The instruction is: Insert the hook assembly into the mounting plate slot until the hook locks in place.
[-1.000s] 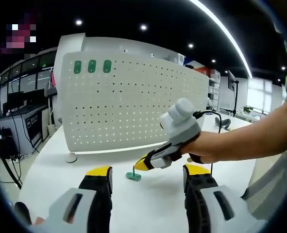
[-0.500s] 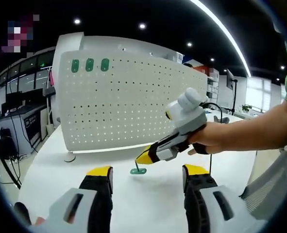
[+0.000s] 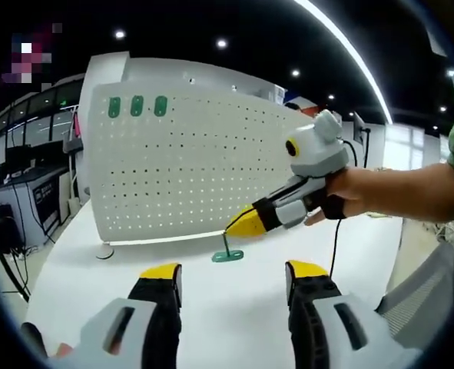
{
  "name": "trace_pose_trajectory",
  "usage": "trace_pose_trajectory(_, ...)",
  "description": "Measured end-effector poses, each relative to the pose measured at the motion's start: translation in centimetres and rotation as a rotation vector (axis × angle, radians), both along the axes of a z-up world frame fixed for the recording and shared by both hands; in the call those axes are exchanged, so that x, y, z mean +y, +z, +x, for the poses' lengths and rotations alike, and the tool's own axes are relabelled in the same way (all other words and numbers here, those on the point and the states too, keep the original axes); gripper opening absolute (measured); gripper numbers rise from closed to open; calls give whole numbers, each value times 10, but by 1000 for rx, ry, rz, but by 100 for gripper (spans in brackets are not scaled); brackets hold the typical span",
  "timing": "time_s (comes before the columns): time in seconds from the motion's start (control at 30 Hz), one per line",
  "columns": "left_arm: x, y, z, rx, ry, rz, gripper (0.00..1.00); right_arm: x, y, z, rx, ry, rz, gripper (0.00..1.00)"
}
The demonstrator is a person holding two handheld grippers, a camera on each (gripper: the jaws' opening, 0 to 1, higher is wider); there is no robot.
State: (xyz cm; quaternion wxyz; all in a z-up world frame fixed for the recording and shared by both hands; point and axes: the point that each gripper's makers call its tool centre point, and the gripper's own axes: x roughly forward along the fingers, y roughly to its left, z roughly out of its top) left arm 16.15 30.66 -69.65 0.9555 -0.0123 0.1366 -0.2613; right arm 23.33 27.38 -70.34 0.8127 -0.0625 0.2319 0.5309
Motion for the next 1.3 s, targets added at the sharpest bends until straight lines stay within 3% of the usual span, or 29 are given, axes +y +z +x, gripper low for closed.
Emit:
trace_pose_trajectory(0.27, -7, 21, 2, -49, -76, 33, 52, 1, 34, -28, -29, 90, 39, 2)
trace_pose_trajectory(0.53, -18, 28, 2, -49, -210, 86, 47, 4, 52, -56, -59, 183, 37, 2)
trace_pose_trajectory(0.7, -23, 32, -2, -51, -275, 114, 44, 4, 57, -69, -66, 233, 20, 2)
trace_pose_trajectory(0.87, -31, 35, -10, -17, -357, 69, 33, 5, 60, -80, -63, 272, 21, 2)
trace_pose_trajectory(1.13, -34, 36, -19, 3, -458, 105, 17, 4, 63, -92, -61, 322, 20, 2)
trace_pose_trajectory(1.3, -40, 35, -24, 10, -504, 124, 15, 5, 64, -98, -63, 347, 11, 2)
